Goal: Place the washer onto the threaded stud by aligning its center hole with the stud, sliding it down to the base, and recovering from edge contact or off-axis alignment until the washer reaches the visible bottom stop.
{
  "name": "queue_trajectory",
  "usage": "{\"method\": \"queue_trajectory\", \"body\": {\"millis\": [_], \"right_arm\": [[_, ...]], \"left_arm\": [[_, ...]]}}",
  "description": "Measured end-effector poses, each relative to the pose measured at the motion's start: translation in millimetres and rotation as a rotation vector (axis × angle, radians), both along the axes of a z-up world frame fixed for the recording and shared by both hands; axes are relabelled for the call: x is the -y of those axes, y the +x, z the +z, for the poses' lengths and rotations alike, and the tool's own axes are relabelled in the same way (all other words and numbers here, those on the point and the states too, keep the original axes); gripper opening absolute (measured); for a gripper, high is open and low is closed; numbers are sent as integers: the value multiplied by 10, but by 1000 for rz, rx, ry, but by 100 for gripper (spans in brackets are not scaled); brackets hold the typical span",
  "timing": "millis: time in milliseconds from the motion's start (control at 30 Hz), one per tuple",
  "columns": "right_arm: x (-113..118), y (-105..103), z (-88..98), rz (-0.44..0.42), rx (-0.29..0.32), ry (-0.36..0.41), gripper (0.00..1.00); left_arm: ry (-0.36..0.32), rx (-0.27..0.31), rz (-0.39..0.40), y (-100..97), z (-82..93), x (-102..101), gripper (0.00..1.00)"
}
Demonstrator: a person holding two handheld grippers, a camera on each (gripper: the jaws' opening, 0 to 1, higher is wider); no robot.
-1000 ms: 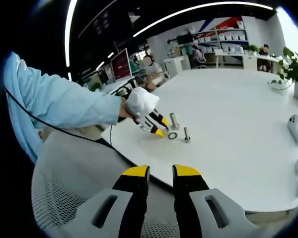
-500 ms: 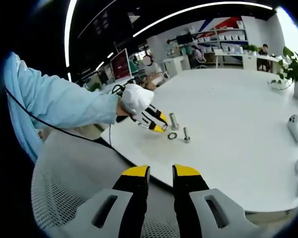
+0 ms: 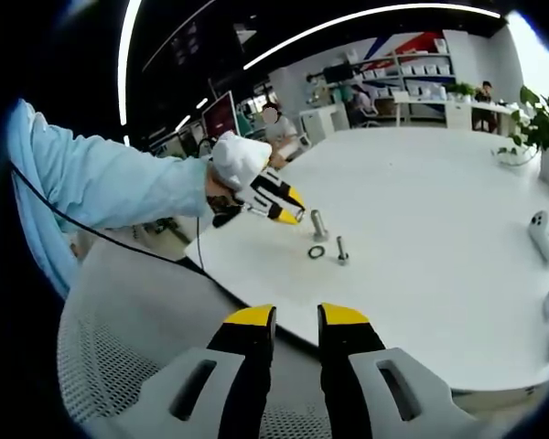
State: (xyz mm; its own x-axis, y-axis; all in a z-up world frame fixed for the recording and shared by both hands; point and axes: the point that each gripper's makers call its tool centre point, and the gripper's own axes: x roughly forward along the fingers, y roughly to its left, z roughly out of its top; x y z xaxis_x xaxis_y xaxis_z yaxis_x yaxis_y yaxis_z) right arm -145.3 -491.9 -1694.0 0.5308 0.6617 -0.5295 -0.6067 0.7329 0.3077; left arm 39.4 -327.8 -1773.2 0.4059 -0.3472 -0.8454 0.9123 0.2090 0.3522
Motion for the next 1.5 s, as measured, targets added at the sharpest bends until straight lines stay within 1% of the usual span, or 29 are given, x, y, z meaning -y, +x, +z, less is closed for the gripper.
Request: {"method": "queue_trajectory", "body": {"millis": [133, 267, 333, 400, 433, 467, 600, 667, 700, 733, 800, 867, 1100, 1167, 1200, 1267, 1467, 1500], "right_arm": [[3, 2, -2, -2, 0, -1, 21], [6, 6, -2, -5, 0, -1, 21], [8, 8, -3, -7, -1, -1, 21], [9, 8, -4, -7, -1, -2, 21], [9, 8, -4, -7, -1, -2, 21], [10, 8, -4, -8, -1, -2, 21], [11, 8, -6, -8, -1, -3, 21], [10, 8, -5, -9, -1, -2, 21], [11, 9, -5, -10, -1, -2, 21], [10, 10, -4, -10, -1, 0, 21], [11, 13, -2, -12, 0, 0, 21], [11, 17, 5, -15, 4, 4, 21], [9, 16, 2, -12, 2, 3, 21], [7, 17, 1, -10, 1, 4, 21], [6, 16, 0, -9, 0, 4, 21], [2, 13, -3, -5, -1, 3, 21], [-5, 8, -6, 1, -3, 4, 21], [-5, 7, -5, 1, -3, 5, 21]], "left_arm": [[-11, 18, -2, 100, 84, 53, 19], [-13, 28, -5, 193, 123, 95, 19], [-14, 19, -3, 203, 109, 111, 19], [5, 9, -22, 208, 75, 122, 19], [12, -39, -23, 161, 29, 126, 19], [2, -71, -7, 133, 9, 139, 19], [23, -90, -25, 150, -31, 184, 19], [33, -115, -28, 141, -70, 207, 19], [64, -118, -47, 140, -86, 199, 19], [77, -113, -52, 163, -88, 196, 19], [76, -149, -43, 155, -114, 210, 19], [90, -149, -51, 176, -126, 214, 19], [118, -189, -60, 178, -184, 234, 19], [127, -199, -61, 198, -225, 245, 19], [140, -217, -54, 191, -261, 233, 19], [153, -235, -44, 176, -302, 235, 19], [189, -257, -52, 184, -479, 245, 19], [197, -261, -52, 157, -491, 256, 19]]}}
